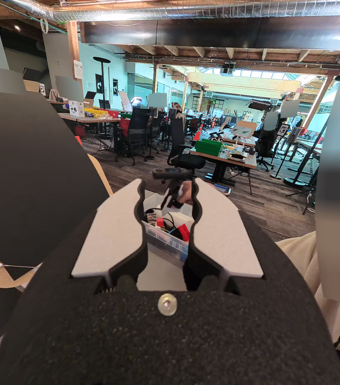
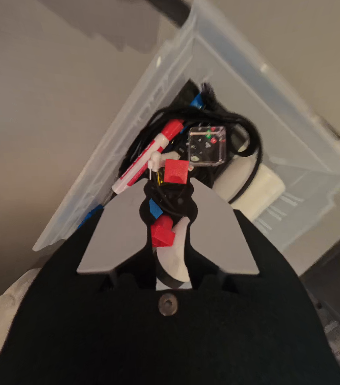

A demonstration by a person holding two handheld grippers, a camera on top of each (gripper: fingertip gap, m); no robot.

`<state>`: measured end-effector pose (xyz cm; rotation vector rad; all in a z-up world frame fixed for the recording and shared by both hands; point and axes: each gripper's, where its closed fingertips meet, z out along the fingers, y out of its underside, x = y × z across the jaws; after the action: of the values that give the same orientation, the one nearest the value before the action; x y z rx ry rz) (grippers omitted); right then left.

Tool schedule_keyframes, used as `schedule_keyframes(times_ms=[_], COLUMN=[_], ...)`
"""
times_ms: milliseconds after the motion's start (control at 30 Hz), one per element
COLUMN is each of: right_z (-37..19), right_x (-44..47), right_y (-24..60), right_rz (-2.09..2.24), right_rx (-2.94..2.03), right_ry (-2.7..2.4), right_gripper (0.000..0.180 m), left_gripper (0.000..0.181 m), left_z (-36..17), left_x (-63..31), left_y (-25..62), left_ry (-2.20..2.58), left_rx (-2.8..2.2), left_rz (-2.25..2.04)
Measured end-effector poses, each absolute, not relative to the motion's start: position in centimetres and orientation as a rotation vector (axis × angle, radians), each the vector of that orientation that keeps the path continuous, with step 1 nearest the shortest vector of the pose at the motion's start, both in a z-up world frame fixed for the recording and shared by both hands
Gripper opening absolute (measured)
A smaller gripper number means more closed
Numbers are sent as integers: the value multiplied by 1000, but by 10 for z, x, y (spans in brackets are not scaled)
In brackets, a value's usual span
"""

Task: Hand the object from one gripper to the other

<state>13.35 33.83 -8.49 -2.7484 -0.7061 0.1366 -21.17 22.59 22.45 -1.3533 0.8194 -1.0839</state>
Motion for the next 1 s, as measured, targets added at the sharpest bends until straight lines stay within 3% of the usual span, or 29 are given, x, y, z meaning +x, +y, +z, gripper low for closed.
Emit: schedule_keyframes(times_ms=[267,333,433,567,700,767,833,1000], right_z=[55,79,97,60,-22,-56,-72,-90], right_x=[53,12,-48,-138,-186,-190,-187,-164], right_y=[310,295,275,230,180,161,149,149], right_rz=[82,144,196,498,816,841,809,530], right_rx=[-2014,-1809,-1548,-1438,-1507,-1601,-1636,-1743], right_ry=[-940,-1058,-1169,-1392,-1494,-1454,-1317,-1095], right_gripper=[39,45,42,44,49,53,56,56], left_gripper=[43,36,43,50,49,50,37,44], left_z=[208,182,146,79,-14,-52,-73,-111], left_x=[-244,-265,-299,-344,-390,-411,-417,-446], left_y=[250,263,270,259,231,223,216,221], left_ry=[721,699,699,855,1028,962,840,555], left_rx=[-1478,-1703,-1926,-2109,-2351,-2540,-2649,-2823], left_rz=[-838,-736,-648,-561,-523,-519,-630,-533])
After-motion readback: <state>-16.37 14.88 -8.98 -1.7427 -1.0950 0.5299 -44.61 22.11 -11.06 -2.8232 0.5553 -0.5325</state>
